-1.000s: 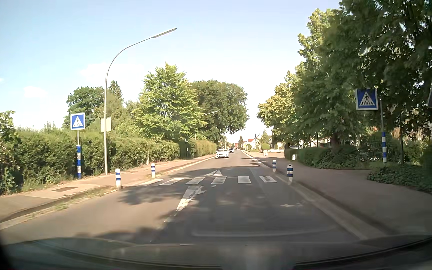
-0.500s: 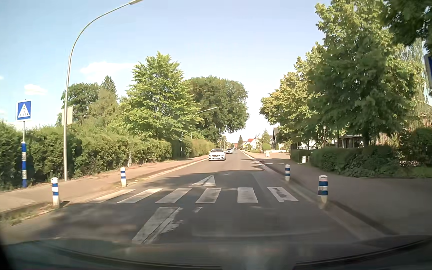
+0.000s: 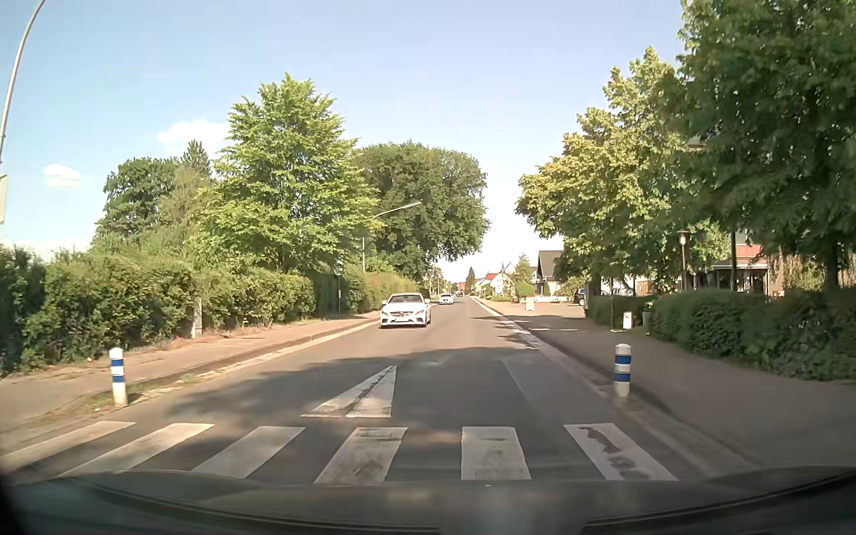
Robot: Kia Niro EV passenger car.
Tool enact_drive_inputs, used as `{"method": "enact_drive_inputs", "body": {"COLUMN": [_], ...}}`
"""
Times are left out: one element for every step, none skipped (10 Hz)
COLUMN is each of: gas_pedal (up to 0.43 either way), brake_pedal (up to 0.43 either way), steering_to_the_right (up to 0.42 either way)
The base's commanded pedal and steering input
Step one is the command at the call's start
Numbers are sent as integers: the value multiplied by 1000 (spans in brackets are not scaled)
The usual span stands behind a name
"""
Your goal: Follow the waypoints while adhering to traffic rules and regulations
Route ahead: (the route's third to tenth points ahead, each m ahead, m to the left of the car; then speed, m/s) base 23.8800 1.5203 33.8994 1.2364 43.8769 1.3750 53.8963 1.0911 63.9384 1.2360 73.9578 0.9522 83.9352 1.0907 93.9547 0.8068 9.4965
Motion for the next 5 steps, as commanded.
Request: {"method": "enact_drive_inputs", "body": {"gas_pedal": [220, 220, 220, 220, 220], "brake_pedal": [6, 6, 6, 6, 6], "steering_to_the_right": [15, 18, 20, 19, 19]}}
